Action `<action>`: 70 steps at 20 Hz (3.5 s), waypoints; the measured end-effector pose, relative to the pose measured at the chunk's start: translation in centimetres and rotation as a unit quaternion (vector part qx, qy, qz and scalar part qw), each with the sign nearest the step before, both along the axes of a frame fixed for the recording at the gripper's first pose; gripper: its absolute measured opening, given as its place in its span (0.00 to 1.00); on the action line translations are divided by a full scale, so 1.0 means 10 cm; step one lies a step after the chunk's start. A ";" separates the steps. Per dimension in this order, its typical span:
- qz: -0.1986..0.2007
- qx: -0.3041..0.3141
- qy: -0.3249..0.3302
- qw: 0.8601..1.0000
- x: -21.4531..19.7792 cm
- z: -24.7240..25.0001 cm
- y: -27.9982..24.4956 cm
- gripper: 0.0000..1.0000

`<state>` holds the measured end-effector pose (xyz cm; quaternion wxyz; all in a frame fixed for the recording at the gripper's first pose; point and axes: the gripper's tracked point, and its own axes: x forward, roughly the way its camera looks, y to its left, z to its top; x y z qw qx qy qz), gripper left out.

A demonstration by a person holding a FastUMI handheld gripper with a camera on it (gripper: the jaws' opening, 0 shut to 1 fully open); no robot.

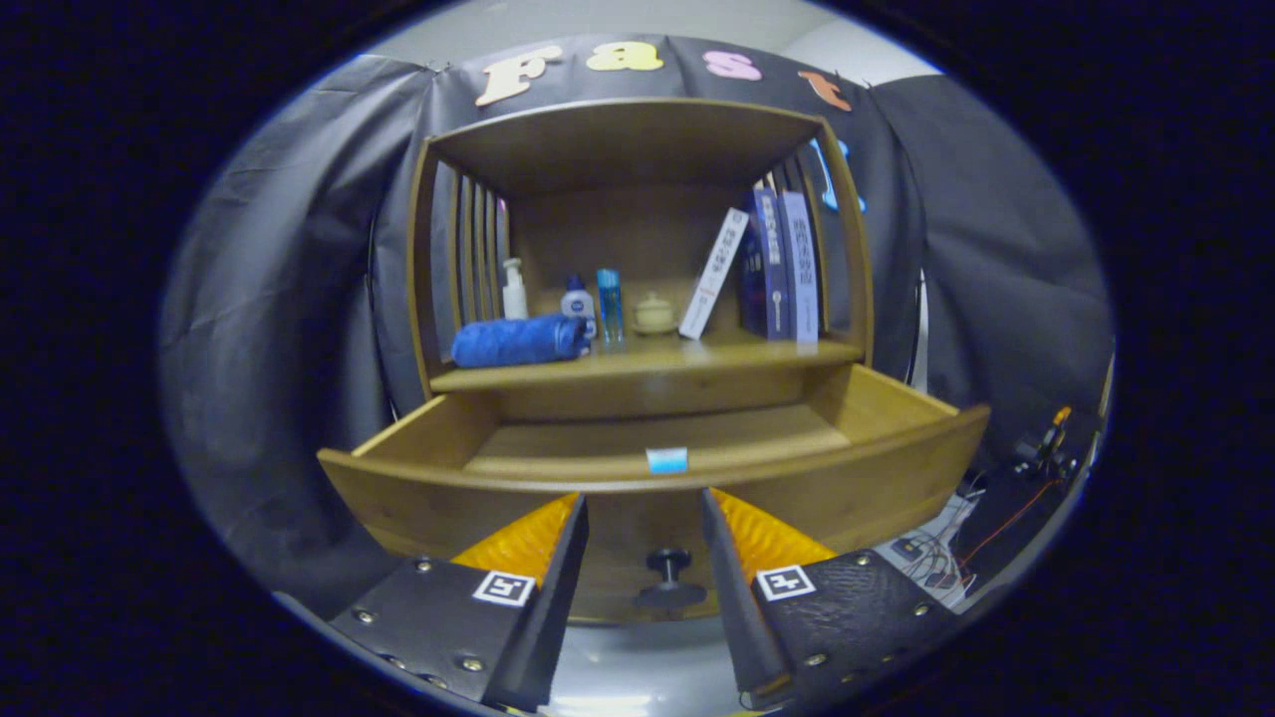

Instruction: Pull open the drawer, take out the items inside it, and place them on the countertop above the cabinet.

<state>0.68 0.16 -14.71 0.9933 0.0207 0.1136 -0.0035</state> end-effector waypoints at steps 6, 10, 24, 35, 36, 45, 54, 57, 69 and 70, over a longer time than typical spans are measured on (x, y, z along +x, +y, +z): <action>-0.013 -0.023 0.037 0.999 0.58 0.35 -0.05 0.66; -0.023 -0.053 0.205 0.977 0.91 -0.15 -0.13 0.66; -0.068 -0.032 0.446 0.892 1.41 -1.20 -0.32 0.67; -0.062 -0.014 0.516 0.855 1.27 -1.37 -0.34 0.68; -0.063 -0.011 0.506 0.860 1.29 -1.38 -0.34 0.68; -0.078 -0.020 0.466 0.881 1.38 -1.34 -0.41 0.36; -0.099 -0.023 0.385 0.917 1.36 -0.79 -0.32 0.36; -0.104 -0.023 0.361 0.926 1.36 -0.60 -0.27 0.36; -0.111 -0.035 0.318 0.941 1.20 -0.30 -0.28 0.36; -0.110 -0.036 0.311 0.943 1.17 -0.26 -0.27 0.36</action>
